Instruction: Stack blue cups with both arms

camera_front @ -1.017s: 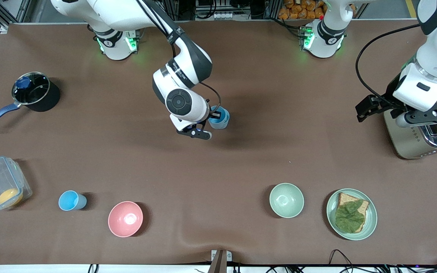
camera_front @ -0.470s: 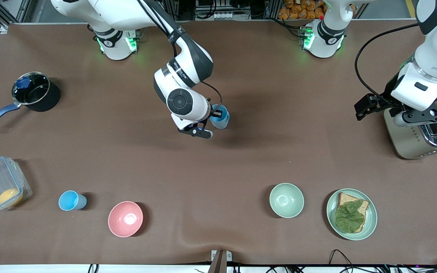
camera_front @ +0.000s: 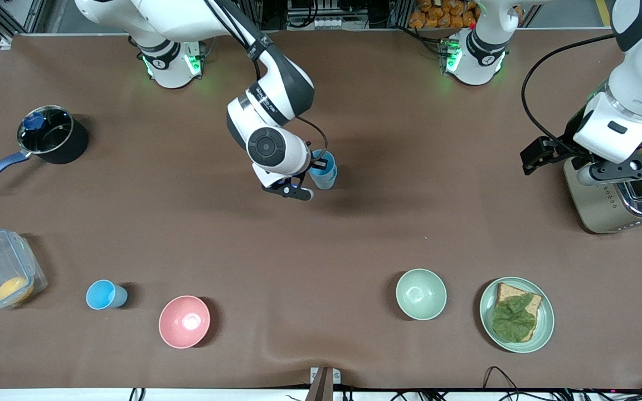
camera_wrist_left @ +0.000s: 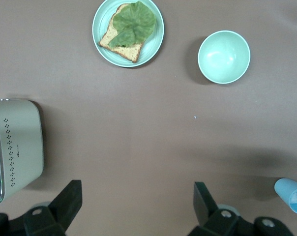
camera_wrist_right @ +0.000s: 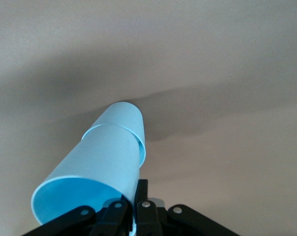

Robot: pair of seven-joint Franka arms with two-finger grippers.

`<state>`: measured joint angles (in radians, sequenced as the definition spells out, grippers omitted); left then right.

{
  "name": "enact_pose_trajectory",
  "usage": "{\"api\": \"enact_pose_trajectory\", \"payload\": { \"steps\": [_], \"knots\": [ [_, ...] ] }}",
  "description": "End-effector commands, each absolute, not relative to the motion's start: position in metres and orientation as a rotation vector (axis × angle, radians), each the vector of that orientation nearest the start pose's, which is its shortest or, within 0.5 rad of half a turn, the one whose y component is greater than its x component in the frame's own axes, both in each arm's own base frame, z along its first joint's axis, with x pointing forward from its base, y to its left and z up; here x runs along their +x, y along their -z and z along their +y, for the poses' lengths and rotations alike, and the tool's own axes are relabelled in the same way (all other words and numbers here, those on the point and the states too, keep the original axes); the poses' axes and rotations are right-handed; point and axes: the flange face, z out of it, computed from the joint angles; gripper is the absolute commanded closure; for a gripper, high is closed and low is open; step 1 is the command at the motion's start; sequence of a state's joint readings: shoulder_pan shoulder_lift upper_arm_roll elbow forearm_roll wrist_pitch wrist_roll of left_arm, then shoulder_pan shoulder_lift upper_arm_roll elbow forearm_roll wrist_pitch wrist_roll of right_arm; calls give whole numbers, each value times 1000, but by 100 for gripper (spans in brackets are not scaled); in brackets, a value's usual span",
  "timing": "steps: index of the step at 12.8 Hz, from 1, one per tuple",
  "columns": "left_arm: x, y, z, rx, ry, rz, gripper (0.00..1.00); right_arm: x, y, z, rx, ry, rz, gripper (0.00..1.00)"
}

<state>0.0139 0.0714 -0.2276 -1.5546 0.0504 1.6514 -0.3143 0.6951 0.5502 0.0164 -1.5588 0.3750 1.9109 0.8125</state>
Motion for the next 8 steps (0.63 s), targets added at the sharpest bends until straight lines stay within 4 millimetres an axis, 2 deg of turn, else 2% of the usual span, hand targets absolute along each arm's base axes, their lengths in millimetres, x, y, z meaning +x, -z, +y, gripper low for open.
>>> {"api": "enact_pose_trajectory", "payload": {
  "steps": [1, 3, 5, 8],
  "knots": [
    [564, -605, -110, -3120, 41, -134, 0, 487, -324, 462, -2934, -595, 422, 100],
    [564, -603, -110, -3119, 34, -134, 0, 479, -319, 471, -2942, -601, 421, 100],
    [564, -604, -108, -3119, 39, -139, 0, 461, -310, 487, -2957, -601, 404, 100],
    [564, -606, -108, -3120, 46, -139, 0, 460, -302, 489, -2955, -577, 417, 100]
  ]
}}
